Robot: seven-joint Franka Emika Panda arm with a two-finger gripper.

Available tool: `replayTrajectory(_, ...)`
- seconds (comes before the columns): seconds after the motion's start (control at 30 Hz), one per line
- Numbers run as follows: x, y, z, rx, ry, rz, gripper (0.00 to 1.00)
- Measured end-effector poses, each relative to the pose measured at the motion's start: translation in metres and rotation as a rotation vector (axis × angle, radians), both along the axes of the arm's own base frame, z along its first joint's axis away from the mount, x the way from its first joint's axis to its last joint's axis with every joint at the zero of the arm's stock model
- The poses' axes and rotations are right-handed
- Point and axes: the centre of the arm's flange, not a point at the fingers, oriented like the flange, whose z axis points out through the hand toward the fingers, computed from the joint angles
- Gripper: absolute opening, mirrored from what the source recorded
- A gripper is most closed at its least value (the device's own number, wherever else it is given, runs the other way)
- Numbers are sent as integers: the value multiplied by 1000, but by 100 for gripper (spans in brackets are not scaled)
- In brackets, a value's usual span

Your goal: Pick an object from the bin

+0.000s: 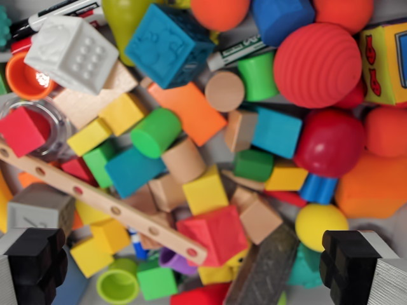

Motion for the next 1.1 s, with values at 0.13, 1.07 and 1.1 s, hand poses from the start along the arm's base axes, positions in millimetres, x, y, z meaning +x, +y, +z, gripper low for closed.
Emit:
replayTrajectory(0.13, 0, 0, 0, 0, 0, 0, 100)
replayTrajectory(1.07, -11, 8, -5, 2, 5, 14, 100)
replayTrajectory(1.1, -12, 9, -6, 2, 5, 16, 100)
